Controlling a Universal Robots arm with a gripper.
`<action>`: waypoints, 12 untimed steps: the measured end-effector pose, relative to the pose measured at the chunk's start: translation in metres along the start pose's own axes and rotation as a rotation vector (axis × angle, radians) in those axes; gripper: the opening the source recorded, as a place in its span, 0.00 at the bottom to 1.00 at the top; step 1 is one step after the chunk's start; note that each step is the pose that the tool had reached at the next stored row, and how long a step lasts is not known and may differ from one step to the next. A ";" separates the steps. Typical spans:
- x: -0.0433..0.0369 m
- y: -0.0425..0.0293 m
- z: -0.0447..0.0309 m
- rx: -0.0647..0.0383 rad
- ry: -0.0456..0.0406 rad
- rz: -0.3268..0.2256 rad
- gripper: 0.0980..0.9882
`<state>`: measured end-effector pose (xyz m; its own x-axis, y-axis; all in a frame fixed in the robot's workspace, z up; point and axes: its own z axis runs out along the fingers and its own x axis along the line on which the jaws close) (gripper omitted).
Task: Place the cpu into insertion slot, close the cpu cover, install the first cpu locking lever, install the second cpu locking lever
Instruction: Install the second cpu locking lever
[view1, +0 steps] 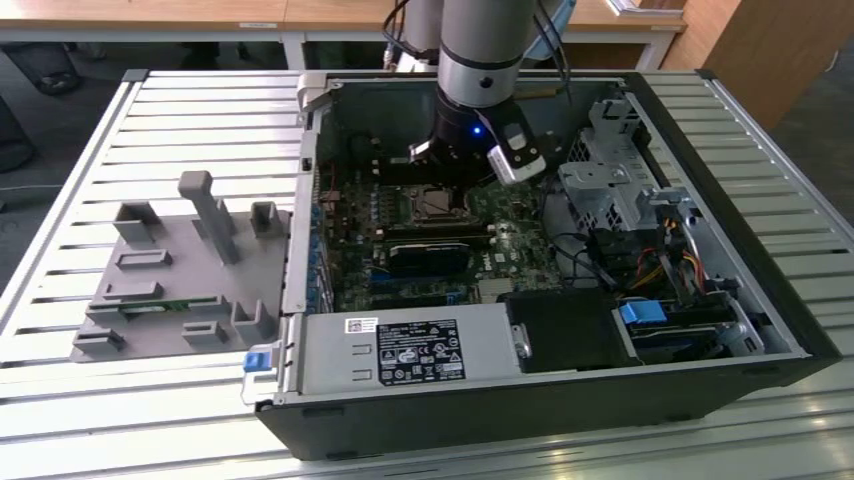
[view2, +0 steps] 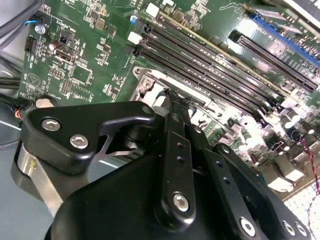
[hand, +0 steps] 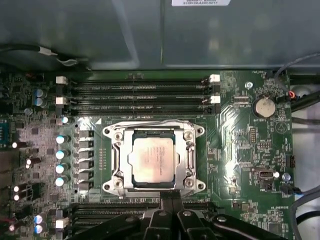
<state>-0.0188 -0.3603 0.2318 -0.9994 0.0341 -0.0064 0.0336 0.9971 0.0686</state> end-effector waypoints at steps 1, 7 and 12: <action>0.0000 -0.0007 0.0000 0.000 0.0001 0.000 0.01; -0.0001 -0.0039 -0.0002 0.000 0.0000 0.000 0.01; 0.0038 -0.0060 -0.0001 0.000 -0.0001 0.000 0.01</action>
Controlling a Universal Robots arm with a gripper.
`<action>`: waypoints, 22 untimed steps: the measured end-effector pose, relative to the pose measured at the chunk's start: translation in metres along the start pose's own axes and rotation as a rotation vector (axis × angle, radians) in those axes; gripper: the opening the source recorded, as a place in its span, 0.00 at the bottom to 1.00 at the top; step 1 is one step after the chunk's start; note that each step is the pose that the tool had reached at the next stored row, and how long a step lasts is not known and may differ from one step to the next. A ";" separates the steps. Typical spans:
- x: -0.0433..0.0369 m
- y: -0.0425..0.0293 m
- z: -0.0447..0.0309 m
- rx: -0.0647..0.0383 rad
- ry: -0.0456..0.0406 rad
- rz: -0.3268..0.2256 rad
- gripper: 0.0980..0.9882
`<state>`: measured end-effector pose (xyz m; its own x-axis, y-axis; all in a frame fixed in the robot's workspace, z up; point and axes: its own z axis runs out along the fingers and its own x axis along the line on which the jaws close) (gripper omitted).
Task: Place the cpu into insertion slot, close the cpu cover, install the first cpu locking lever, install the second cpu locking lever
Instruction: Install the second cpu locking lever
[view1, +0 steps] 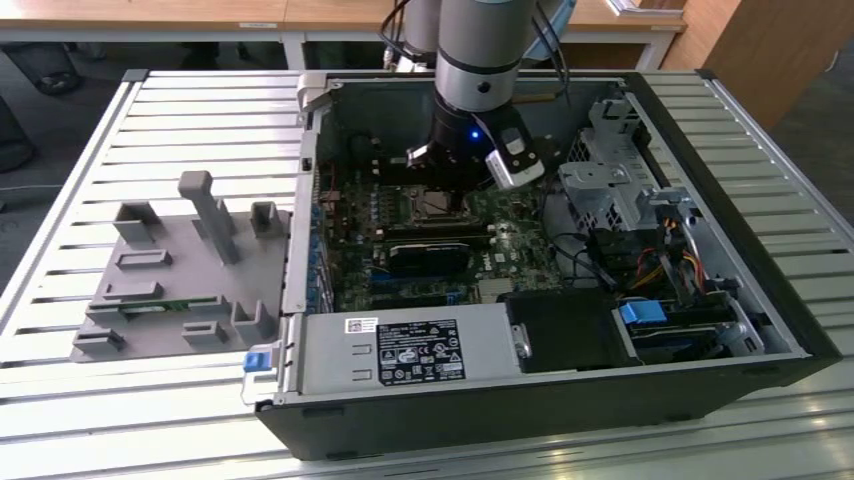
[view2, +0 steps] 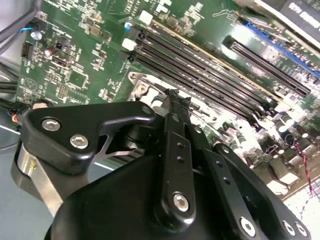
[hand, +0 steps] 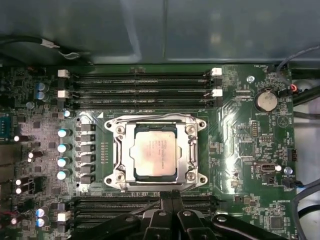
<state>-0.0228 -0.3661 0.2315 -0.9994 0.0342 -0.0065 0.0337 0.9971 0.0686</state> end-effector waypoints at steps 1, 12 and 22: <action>0.0022 -0.0002 0.0000 0.000 0.0000 0.000 0.01; 0.0162 -0.0012 0.0028 0.000 0.0005 0.000 0.01; 0.0201 -0.0088 0.0031 -0.023 0.0016 0.000 0.01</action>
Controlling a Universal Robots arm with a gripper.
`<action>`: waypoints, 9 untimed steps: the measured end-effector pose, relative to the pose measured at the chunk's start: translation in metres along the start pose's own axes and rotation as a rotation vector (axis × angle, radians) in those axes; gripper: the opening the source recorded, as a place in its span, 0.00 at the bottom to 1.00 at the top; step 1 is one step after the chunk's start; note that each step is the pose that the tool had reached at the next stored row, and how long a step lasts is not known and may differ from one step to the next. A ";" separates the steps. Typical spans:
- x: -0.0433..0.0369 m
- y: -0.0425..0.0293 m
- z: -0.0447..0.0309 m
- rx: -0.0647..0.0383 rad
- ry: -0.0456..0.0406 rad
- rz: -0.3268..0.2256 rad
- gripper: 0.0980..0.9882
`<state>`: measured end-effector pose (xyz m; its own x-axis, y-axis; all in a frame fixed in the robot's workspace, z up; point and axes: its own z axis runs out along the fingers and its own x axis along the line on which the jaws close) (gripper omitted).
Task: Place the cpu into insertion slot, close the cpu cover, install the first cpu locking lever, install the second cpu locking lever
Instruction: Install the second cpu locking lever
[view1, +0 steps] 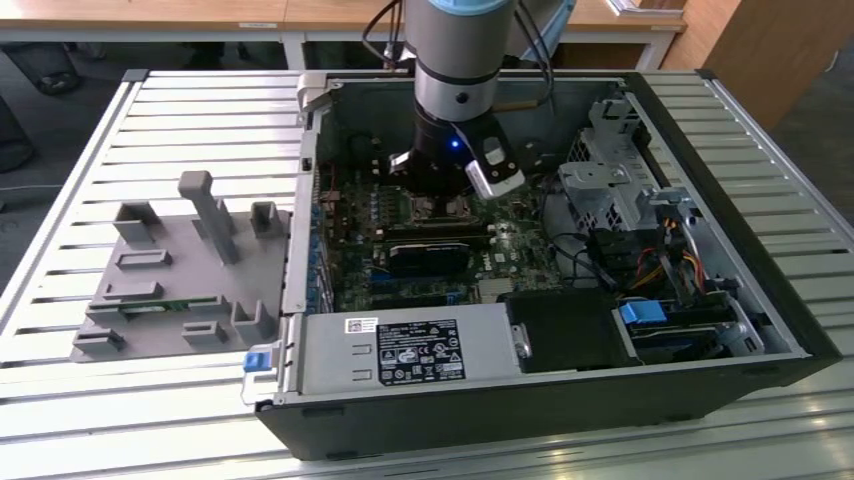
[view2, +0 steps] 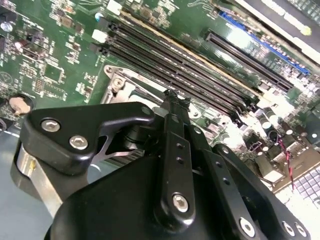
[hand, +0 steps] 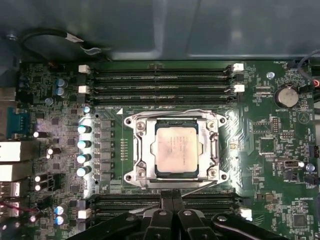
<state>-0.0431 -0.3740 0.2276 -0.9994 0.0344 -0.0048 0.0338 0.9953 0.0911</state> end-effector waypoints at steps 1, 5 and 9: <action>0.0018 -0.0004 0.0000 -0.002 0.0001 0.000 0.01; 0.0044 -0.0009 0.0025 -0.009 0.0003 0.000 0.01; 0.0051 -0.0016 0.0080 -0.016 0.0006 0.000 0.01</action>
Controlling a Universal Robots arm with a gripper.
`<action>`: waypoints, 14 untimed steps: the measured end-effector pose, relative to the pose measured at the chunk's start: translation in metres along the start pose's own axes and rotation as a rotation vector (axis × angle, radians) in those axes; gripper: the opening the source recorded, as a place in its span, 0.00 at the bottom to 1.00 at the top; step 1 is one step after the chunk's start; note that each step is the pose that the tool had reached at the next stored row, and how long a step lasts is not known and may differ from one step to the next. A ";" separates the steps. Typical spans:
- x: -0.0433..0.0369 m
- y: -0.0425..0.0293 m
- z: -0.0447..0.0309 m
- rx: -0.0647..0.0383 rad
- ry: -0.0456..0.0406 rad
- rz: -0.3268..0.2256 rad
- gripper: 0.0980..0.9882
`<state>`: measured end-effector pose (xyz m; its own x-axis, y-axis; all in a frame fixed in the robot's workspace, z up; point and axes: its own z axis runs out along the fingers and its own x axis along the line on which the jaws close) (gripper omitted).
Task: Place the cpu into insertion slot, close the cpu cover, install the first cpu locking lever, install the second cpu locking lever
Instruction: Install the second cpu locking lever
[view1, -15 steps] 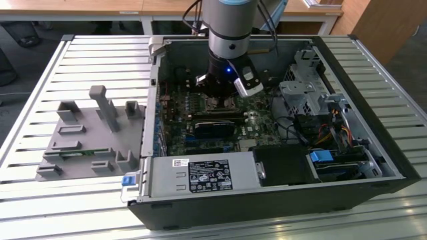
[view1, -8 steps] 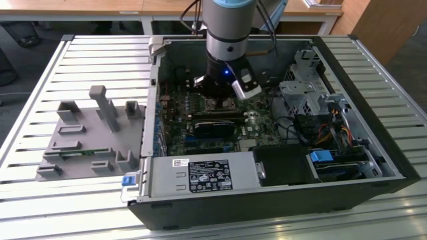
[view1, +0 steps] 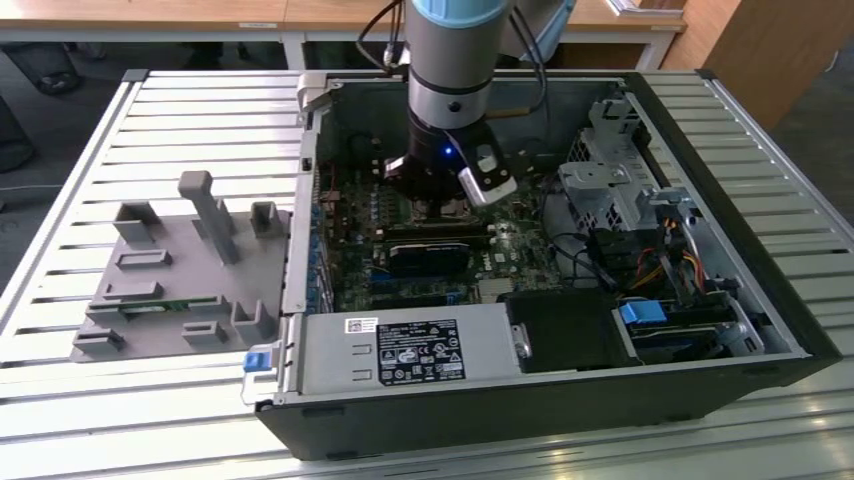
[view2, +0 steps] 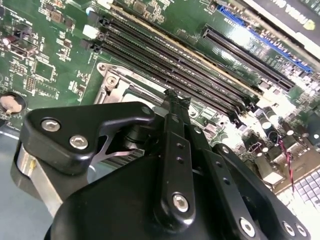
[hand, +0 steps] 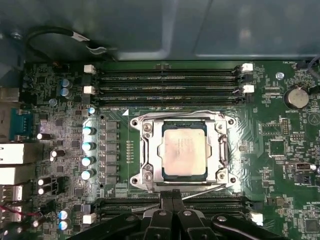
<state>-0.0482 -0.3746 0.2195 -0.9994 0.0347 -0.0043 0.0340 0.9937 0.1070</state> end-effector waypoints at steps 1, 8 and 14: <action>0.0004 -0.0003 0.0007 -0.004 0.0003 0.000 0.01; 0.0027 -0.0065 0.0016 -0.043 0.0014 0.000 0.01; 0.0076 -0.0135 0.0013 -0.060 0.0020 0.000 0.01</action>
<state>-0.0563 -0.3876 0.2167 -0.9994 0.0347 -0.0022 0.0339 0.9855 0.1663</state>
